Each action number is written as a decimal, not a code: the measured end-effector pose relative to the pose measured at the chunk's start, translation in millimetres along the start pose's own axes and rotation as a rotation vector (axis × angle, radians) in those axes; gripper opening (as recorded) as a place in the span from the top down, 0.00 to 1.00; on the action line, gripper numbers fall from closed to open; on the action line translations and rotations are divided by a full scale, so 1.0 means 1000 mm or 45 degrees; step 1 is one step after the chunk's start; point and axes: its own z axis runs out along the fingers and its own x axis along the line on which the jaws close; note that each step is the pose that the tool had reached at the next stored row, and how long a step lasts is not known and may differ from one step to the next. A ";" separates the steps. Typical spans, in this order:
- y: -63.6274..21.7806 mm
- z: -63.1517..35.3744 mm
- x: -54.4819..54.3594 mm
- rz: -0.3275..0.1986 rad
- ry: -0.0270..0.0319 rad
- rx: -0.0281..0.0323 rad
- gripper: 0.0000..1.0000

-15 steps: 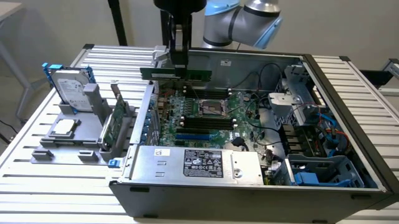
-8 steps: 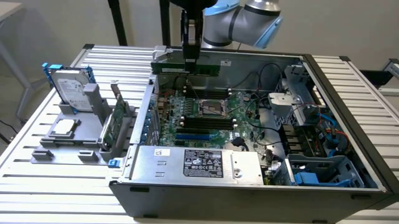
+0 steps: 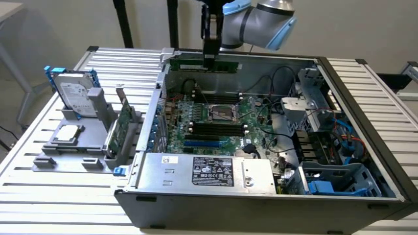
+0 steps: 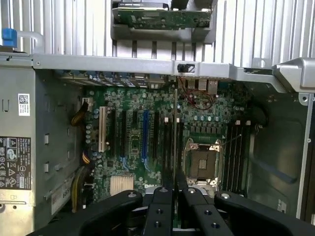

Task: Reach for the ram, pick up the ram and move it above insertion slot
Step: 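Pick up the ram and move it above insertion slot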

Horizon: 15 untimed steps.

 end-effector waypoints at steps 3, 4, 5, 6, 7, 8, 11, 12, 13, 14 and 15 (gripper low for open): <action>-0.0068 0.0033 -0.011 0.000 0.0021 -0.0001 0.87; -0.0091 0.0047 -0.014 0.000 0.0024 0.0000 0.87; -0.0115 0.0060 -0.016 0.000 0.0027 0.0000 0.87; -0.0141 0.0073 -0.018 0.000 0.0030 -0.0001 0.87; -0.0168 0.0085 -0.019 0.000 0.0029 -0.0001 0.87; -0.0195 0.0098 -0.020 0.001 0.0027 0.0000 0.87; -0.0267 0.0130 -0.021 0.005 0.0028 0.0001 0.87; -0.0288 0.0140 -0.022 0.007 0.0028 0.0002 0.87; -0.0308 0.0151 -0.022 0.009 0.0029 0.0003 0.87; -0.0324 0.0160 -0.023 0.011 0.0028 0.0003 0.87; -0.0336 0.0170 -0.024 0.012 0.0028 0.0003 0.87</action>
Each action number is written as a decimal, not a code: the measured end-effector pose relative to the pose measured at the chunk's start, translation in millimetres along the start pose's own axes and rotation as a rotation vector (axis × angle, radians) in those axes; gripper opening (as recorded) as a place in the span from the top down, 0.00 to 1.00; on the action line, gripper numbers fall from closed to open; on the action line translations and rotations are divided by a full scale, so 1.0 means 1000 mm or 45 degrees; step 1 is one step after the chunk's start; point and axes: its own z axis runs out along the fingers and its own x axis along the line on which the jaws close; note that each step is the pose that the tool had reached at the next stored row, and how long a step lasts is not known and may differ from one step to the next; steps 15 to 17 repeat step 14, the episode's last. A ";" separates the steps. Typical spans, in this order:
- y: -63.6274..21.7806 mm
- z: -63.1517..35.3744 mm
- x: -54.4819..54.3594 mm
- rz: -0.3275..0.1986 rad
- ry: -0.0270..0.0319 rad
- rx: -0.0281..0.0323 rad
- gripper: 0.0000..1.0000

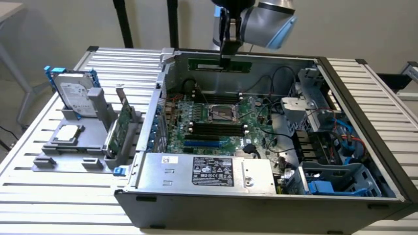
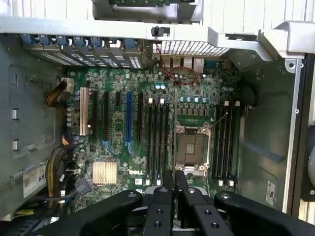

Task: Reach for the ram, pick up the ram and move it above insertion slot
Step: 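Pick up the ram and move it above insertion slot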

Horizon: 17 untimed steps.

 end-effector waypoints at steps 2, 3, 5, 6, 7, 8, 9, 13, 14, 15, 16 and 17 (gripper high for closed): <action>-0.0010 0.0021 -0.002 0.003 0.0001 0.0001 0.87; -0.0013 0.0033 -0.003 0.005 0.0001 0.0002 0.87; -0.0018 0.0057 -0.005 0.009 0.0003 0.0003 0.87; -0.0019 0.0069 -0.006 0.011 0.0005 0.0012 0.87; -0.0019 0.0074 -0.007 0.012 0.0007 0.0024 0.87; -0.0019 0.0074 -0.007 0.012 0.0008 0.0026 0.87; -0.0019 0.0075 -0.007 0.012 0.0008 0.0027 0.87; -0.0019 0.0075 -0.007 0.012 0.0008 0.0027 0.87; -0.0019 0.0074 -0.007 0.012 0.0009 0.0026 0.87; -0.0019 0.0074 -0.007 0.012 0.0009 0.0026 0.87; -0.0019 0.0074 -0.007 0.012 0.0009 0.0026 0.87; -0.0019 0.0074 -0.007 0.012 0.0009 0.0026 0.87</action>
